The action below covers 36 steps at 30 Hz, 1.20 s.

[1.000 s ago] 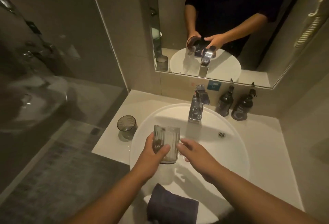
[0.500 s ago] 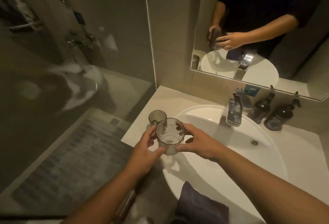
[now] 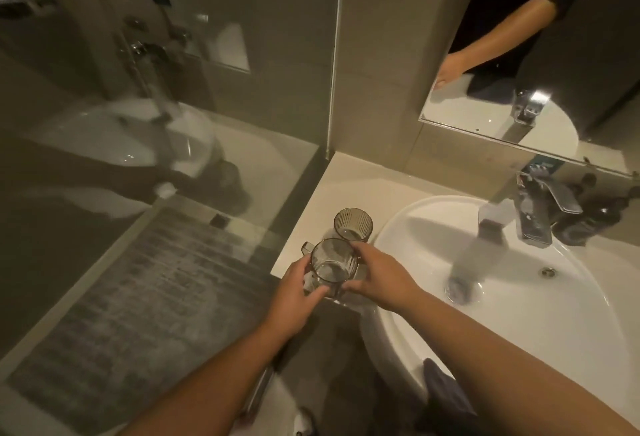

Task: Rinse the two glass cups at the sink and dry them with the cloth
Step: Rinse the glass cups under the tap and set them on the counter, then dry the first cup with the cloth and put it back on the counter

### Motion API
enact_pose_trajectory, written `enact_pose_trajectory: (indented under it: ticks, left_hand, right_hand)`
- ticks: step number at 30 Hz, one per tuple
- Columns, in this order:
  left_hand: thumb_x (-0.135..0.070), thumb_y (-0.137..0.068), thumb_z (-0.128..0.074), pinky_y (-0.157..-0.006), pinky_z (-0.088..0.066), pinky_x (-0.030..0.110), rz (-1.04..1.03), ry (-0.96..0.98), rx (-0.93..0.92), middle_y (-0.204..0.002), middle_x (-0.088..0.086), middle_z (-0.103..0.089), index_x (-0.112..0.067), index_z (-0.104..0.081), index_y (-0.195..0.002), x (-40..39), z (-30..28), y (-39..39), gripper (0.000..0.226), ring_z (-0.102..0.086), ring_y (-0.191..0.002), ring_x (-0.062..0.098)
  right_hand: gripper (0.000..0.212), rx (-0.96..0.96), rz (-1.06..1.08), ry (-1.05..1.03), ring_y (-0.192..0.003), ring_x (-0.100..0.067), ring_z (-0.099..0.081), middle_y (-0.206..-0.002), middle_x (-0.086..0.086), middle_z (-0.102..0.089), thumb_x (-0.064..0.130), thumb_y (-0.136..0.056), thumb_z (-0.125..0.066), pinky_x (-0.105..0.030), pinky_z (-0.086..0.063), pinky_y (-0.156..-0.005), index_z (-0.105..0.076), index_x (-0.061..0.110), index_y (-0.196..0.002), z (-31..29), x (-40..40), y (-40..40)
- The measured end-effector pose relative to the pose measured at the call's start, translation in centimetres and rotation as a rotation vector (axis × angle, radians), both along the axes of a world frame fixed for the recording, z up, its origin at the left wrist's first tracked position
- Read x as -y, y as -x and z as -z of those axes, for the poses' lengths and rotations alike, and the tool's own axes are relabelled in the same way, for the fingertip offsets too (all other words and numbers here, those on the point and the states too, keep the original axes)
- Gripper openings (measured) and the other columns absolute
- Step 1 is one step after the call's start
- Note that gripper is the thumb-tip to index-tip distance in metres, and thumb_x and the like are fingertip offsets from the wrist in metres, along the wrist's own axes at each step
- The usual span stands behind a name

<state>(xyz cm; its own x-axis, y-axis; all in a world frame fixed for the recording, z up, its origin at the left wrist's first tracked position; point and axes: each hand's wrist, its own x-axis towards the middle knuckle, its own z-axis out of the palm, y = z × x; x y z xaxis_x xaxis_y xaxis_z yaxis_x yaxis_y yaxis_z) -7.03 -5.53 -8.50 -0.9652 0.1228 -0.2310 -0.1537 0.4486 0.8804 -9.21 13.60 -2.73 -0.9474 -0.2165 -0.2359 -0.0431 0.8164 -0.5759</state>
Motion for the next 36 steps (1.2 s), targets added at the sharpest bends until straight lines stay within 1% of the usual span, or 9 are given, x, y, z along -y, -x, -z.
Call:
enact_pose_trajectory:
  ticks: [4, 9, 15, 21, 25, 27, 30, 33, 36]
  left_hand:
    - [-0.048, -0.072, -0.068, -0.106, -0.049, 0.046, 0.0, 0.019, -0.001, -0.137, 0.001, -0.058, -0.025, -0.045, -0.143, 0.0, 2.1, 1.1, 0.078, -0.058, -0.125, 0.015]
    - [-0.036, -0.076, -0.069, -0.104, -0.05, 0.047, 0.006, 0.058, -0.003, -0.139, 0.005, -0.055, -0.022, -0.042, -0.145, -0.5, 2.3, 1.3, 0.075, -0.059, -0.125, 0.02]
    - [-0.022, -0.085, -0.078, -0.107, -0.044, 0.035, -0.006, 0.123, -0.022, -0.14, 0.012, -0.05, -0.01, -0.045, -0.143, 0.3, 1.8, 0.1, 0.067, -0.052, -0.128, 0.023]
    - [-0.028, -0.096, -0.06, -0.105, -0.043, 0.039, -0.132, 0.186, -0.128, -0.134, 0.013, -0.056, -0.005, -0.056, -0.133, 1.5, 0.2, -3.0, 0.043, -0.055, -0.124, 0.029]
    - [-0.034, -0.088, -0.044, -0.091, -0.052, 0.045, 0.263, 0.347, -0.426, -0.111, 0.008, -0.069, -0.009, -0.068, -0.113, -1.2, -0.3, -5.9, 0.042, -0.064, -0.104, 0.03]
    - [-0.031, -0.091, -0.045, -0.094, -0.05, 0.042, 0.486, 0.36, -0.466, -0.111, 0.001, -0.067, -0.015, -0.067, -0.113, -3.7, -0.8, -6.6, 0.035, -0.062, -0.106, 0.022]
    - [-0.031, -0.099, -0.045, -0.118, -0.027, 0.035, 0.714, 0.437, -0.454, -0.138, -0.003, -0.056, -0.021, -0.058, -0.131, -6.9, -1.4, -6.7, 0.037, -0.044, -0.134, 0.016]
    - [-0.046, -0.103, -0.032, -0.124, 0.004, 0.042, 0.892, 0.696, -0.473, -0.165, -0.002, -0.027, -0.026, -0.035, -0.153, -9.1, -1.4, -6.3, 0.054, -0.011, -0.155, 0.021]
    - [-0.06, -0.095, -0.006, -0.125, 0.007, 0.053, 0.961, 0.886, -0.426, -0.167, -0.001, -0.021, -0.027, -0.032, -0.154, -10.2, -1.2, -6.3, 0.072, -0.003, -0.156, 0.024]
  right_hand:
    - [0.066, -0.091, -0.017, -0.154, -0.11, -0.025, -0.059, -0.127, 0.0, -0.061, 0.044, -0.076, -0.073, -0.037, -0.045, -0.092, -0.046, 0.027, -0.133, 0.3, 0.4, 0.2]
    - [0.056, -0.135, -0.039, -0.269, -0.102, -0.024, -0.06, -0.117, 0.0, -0.065, 0.043, -0.079, -0.068, -0.035, -0.044, -0.083, -0.045, 0.028, -0.128, 0.8, 0.3, 0.3]
    - [0.051, -0.169, 0.032, -0.285, -0.114, -0.026, -0.055, -0.132, -0.005, -0.056, 0.033, -0.086, -0.062, -0.036, -0.045, -0.095, -0.049, 0.017, -0.134, 0.7, -0.4, -1.2]
    - [0.047, -0.142, 0.22, -0.33, -0.126, -0.021, -0.049, -0.141, -0.001, -0.05, 0.037, -0.093, -0.056, -0.035, -0.038, -0.107, -0.052, 0.018, -0.135, 0.0, -5.6, -6.5]
    - [0.041, -0.102, 0.34, -0.386, -0.121, -0.025, -0.053, -0.137, -0.005, -0.055, 0.033, -0.092, -0.059, -0.036, -0.041, -0.103, -0.059, 0.015, -0.129, 0.0, -9.6, -11.7]
    - [0.04, -0.075, 0.382, -0.384, -0.121, -0.025, -0.054, -0.137, -0.006, -0.055, 0.032, -0.091, -0.059, -0.035, -0.039, -0.102, -0.06, 0.015, -0.127, 0.1, -10.9, -14.5]
    - [0.043, -0.018, 0.376, -0.382, -0.132, -0.016, -0.043, -0.146, 0.003, -0.045, 0.04, -0.096, -0.049, -0.028, -0.029, -0.11, -0.051, 0.023, -0.136, 0.1, -11.7, -18.4]
    - [0.047, 0.026, 0.289, -0.361, -0.132, -0.015, -0.041, -0.146, 0.005, -0.045, 0.048, -0.096, -0.044, -0.027, -0.027, -0.11, -0.049, 0.026, -0.137, -0.2, -11.7, -21.0]
    - [0.047, 0.041, 0.166, -0.355, -0.119, -0.017, -0.052, -0.127, 0.004, -0.057, 0.056, -0.093, -0.042, -0.029, -0.037, -0.101, -0.056, 0.024, -0.124, -0.4, -11.9, -22.5]
